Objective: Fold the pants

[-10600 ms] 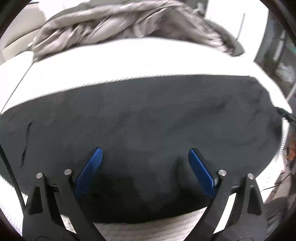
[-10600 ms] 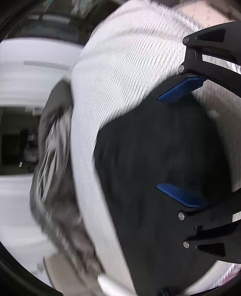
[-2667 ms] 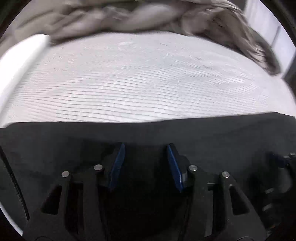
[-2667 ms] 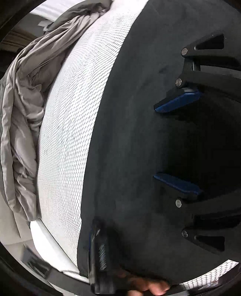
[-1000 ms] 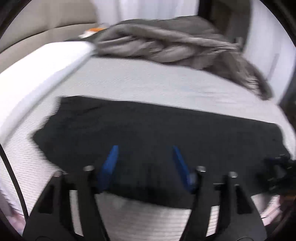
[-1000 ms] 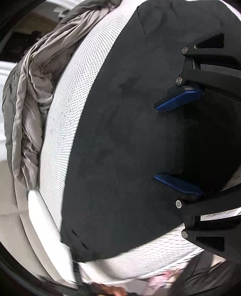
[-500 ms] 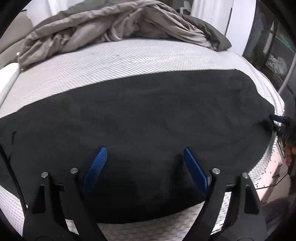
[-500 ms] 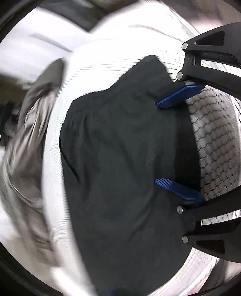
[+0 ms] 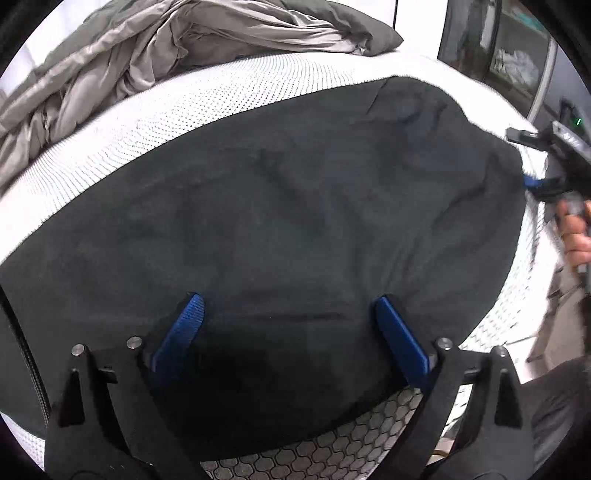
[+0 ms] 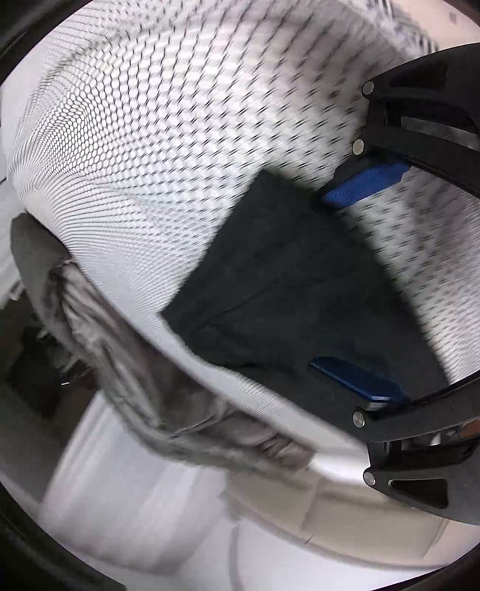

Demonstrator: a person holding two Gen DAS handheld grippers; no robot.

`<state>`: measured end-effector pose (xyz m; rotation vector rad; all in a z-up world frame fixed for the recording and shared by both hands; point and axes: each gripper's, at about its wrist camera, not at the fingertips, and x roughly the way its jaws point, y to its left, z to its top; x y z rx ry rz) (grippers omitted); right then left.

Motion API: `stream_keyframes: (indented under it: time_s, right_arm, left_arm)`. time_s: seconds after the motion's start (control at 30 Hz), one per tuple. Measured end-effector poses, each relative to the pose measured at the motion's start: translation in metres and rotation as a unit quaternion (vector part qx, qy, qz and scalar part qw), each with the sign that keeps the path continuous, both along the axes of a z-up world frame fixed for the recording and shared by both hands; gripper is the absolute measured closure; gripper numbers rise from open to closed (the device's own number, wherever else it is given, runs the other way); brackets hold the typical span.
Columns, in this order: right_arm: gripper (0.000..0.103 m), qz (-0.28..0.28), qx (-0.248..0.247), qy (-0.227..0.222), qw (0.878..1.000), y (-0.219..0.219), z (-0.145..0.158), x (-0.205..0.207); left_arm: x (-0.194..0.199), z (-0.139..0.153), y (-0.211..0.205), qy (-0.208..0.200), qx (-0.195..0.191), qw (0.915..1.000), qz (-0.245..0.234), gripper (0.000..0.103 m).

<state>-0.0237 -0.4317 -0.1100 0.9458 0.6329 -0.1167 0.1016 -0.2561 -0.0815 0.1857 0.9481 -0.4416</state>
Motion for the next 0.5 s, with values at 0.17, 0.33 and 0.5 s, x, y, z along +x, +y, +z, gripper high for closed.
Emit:
stream_keyframes:
  time_s: [0.17,0.33,0.5]
  right_arm:
    - [0.023,-0.047,0.015,-0.054,0.997,-0.018,-0.001,0.023]
    - [0.078,-0.081,-0.096,0.018,0.992,0.004,0.015,0.059]
    - [0.087,0.003,-0.187,-0.05,0.981,0.08,0.088,0.078]
  left_arm:
    - [0.013,0.006,0.02,0.004,-0.03,0.9993,0.021,0.009]
    - [0.03,0.02,0.064,-0.004,-0.052,0.9963,0.068,0.009]
    - [0.045,0.035,0.129,-0.001,-0.082,0.986,0.145,0.009]
